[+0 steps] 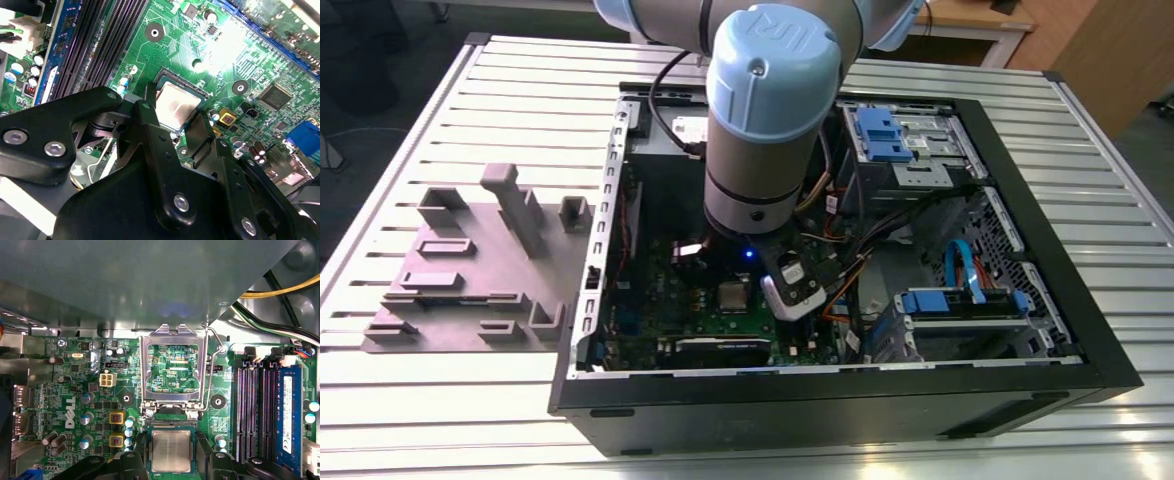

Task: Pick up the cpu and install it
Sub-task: 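Place the cpu into insertion slot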

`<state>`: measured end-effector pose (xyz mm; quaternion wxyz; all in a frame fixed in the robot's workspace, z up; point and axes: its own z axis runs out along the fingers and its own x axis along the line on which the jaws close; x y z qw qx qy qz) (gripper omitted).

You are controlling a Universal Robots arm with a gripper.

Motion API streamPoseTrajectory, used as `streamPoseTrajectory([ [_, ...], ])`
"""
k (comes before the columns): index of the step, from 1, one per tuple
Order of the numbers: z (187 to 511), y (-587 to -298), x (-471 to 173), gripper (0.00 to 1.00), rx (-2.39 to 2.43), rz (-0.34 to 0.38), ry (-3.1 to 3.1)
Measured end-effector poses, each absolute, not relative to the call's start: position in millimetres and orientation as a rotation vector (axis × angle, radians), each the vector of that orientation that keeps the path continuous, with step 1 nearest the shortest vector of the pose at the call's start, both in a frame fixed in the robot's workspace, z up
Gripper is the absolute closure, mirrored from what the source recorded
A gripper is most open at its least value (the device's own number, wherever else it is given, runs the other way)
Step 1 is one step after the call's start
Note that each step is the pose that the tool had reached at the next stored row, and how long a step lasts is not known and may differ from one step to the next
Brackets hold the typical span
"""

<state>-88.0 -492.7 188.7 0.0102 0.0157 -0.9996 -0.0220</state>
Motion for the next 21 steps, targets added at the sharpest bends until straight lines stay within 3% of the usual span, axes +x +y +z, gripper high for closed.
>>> streamPoseTrajectory([
  [16, 188.2, -492.6, -88.0, 0.53, 0.049, -0.069, -3.12],
  [18, 187.9, -492.5, -87.9, 0.46, 0.049, -0.07, -3.121],
  [20, 187.8, -492.5, -87.9, 0.46, 0.049, -0.07, -3.121],
  [21, 188.0, -492.6, -87.9, 0.4, 0.049, -0.069, -3.12],
])
